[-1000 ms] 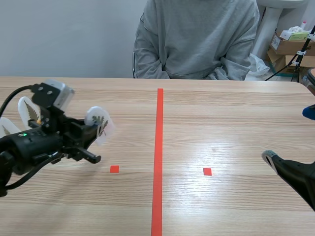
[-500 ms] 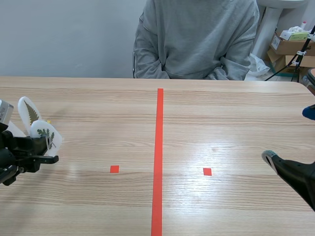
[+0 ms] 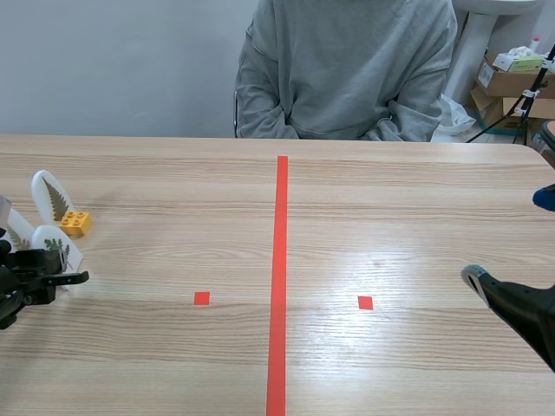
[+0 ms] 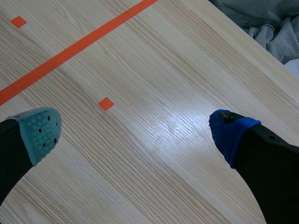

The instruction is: Do the leaf sorting experiment

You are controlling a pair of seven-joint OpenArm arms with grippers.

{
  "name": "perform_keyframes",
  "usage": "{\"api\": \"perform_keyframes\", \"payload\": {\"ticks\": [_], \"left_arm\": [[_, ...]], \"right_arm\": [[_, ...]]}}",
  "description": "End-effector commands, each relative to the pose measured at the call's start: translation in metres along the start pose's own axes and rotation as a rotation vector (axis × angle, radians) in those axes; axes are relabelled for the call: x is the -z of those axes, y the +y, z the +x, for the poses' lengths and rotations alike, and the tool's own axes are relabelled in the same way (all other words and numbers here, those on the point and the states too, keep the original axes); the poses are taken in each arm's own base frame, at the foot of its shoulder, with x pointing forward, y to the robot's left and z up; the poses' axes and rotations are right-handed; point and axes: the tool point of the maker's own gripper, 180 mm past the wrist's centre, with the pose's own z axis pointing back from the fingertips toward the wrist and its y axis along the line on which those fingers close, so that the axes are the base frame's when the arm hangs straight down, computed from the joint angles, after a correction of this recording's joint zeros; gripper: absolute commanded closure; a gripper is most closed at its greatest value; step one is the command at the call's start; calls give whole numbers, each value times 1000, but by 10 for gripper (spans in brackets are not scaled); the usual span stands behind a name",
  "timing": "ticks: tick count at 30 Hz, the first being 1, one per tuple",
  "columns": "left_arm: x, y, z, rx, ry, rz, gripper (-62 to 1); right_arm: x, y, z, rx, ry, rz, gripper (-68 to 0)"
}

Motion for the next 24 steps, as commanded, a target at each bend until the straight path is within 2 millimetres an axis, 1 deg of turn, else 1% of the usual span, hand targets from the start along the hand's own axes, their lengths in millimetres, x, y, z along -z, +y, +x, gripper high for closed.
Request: {"api": "perform_keyframes", "payload": {"ticks": [1,4,5,7,11,14,16,19,24], "left_arm": [[-1,3,5,23,-7,4,-41],[-1,3,3,24,-4,4,-45],[-1,3,3,24,-4,4,-58],[-2,3,3,24,0,4,-122],[-2,3,2,24,1,4,-293],[-2,3,2,24,0,4,-377],[-2,3,3,24,0,5,-424],[-3,3,3,29,-2,4,-473],[-15,-1,14,63,-36,-4,-544]], "right_arm": [[0,-4,7,-8,-22,-14,-679],[0,-4,7,-8,-22,-14,-679],[0,-4,7,-8,-22,-14,-679],[0,-4,7,-8,-22,-14,-679],[0,-4,7,-8,-22,-14,-679],[0,-4,7,-8,-22,-14,-679],[0,-4,7,-8,-22,-14,-679],[0,-4,7,-8,-22,-14,-679],[0,-4,7,-8,-22,-14,-679]]}}
